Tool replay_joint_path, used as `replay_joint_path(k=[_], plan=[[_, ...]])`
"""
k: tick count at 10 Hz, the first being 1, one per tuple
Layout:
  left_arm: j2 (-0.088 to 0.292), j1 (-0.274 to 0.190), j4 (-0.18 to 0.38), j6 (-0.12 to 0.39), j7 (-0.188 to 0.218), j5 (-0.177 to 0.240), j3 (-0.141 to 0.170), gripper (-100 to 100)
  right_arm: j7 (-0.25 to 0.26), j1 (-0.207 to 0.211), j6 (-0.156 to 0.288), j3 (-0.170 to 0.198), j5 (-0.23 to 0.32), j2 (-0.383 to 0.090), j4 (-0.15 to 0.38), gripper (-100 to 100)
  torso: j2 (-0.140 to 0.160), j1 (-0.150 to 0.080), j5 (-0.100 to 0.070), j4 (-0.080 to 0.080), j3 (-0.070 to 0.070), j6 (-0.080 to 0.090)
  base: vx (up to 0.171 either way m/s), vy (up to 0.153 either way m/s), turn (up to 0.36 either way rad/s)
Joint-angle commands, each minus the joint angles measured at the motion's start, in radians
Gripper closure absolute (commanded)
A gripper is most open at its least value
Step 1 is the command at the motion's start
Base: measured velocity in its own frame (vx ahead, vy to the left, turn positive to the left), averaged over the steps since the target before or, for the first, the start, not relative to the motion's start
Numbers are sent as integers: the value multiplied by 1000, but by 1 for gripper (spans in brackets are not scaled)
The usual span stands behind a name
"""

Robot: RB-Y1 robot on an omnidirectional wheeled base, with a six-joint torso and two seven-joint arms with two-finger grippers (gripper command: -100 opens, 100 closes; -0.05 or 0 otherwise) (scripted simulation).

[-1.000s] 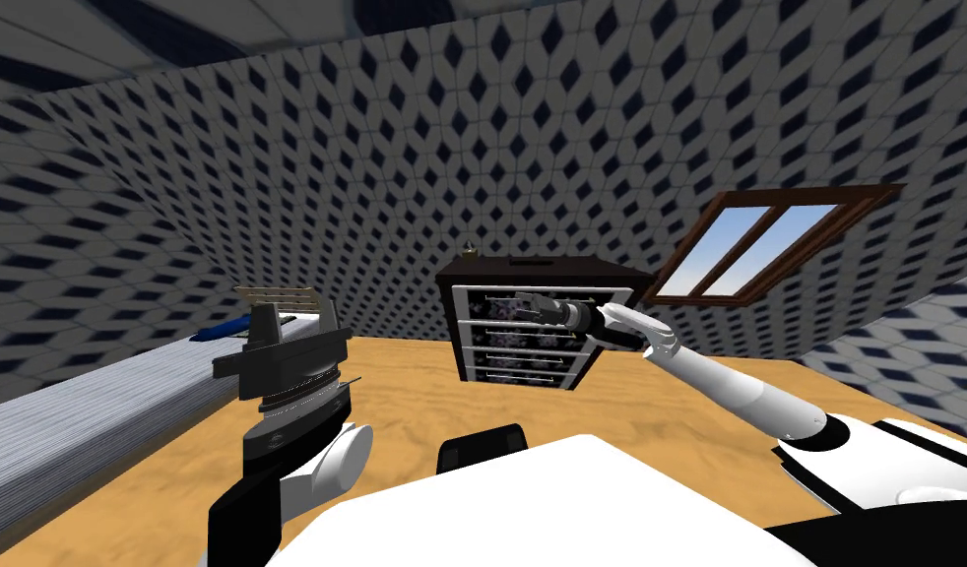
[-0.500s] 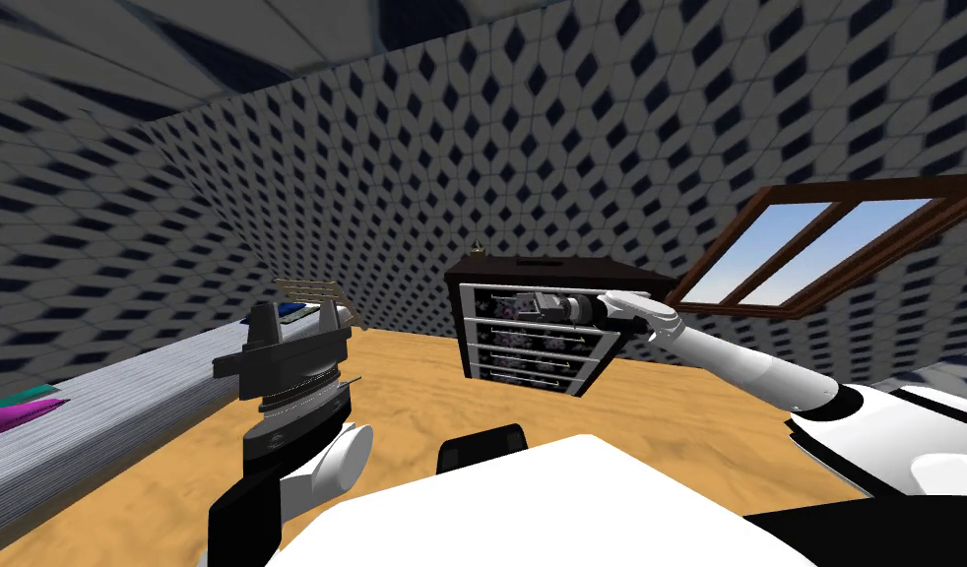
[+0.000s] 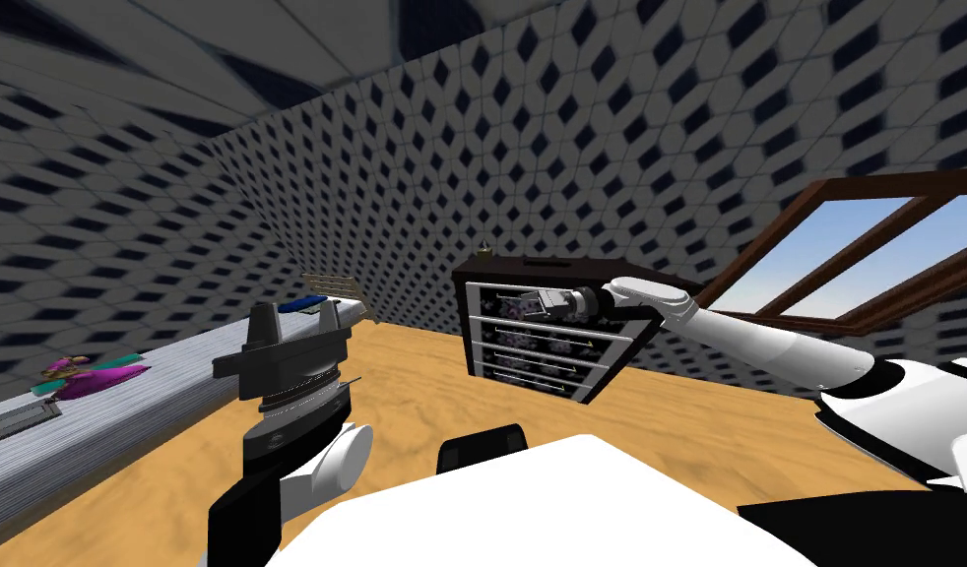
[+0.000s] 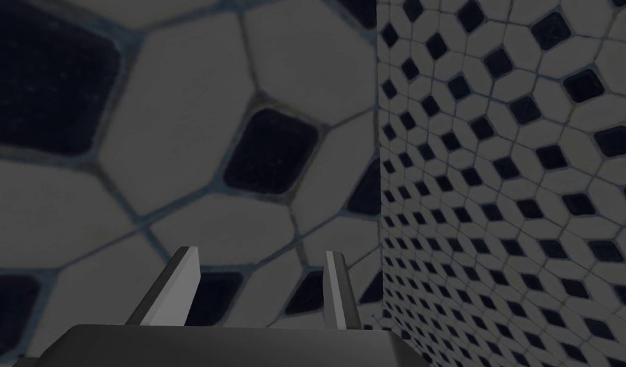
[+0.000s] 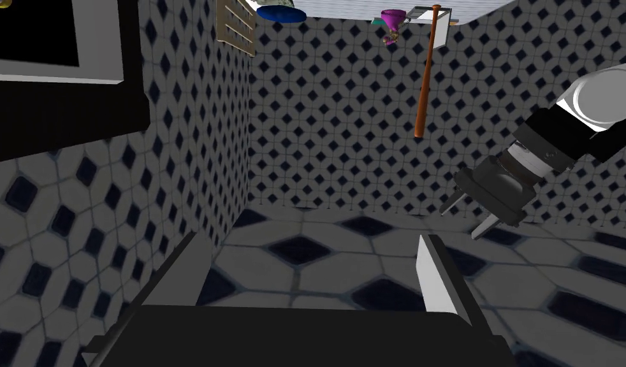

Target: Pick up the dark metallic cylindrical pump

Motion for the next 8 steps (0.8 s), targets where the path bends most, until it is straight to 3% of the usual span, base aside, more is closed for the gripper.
replay_joint_path(k=[1, 3, 4, 6, 7, 8], plan=[[0, 0, 0, 0, 0, 0, 0, 0, -28, -49, -43, 29, 36, -50, 40, -100, 0, 0, 0, 0, 0, 0, -19, -16, 254], [0, 0, 0, 0, 0, 0, 0, 0, -28, -49, -43, 29, 36, -102, 40, -100, 0, 0, 0, 0, 0, -1, -17, -26, 110], [0, 0, 0, 0, 0, 0, 0, 0, -56, -95, -85, 57, 70, -137, 79, -100, 0, 0, 0, 0, 0, 0, -11, -21, 271], [0, 0, 0, 0, 0, 0, 0, 0, -56, -95, -85, 57, 70, -188, 79, -100, -1, -1, 0, 0, 0, 0, -8, -27, 98], [0, 0, 0, 0, 0, 0, 0, 0, -84, -138, -128, 88, 105, -227, 117, -100, -1, 0, 0, 0, 0, 0, -3, -28, 266], [0, 0, 0, 0, 0, 0, 0, 0, -84, -139, -128, 88, 105, -258, 117, -100, -1, -1, 0, 0, -1, -1, -3, -40, 194]])
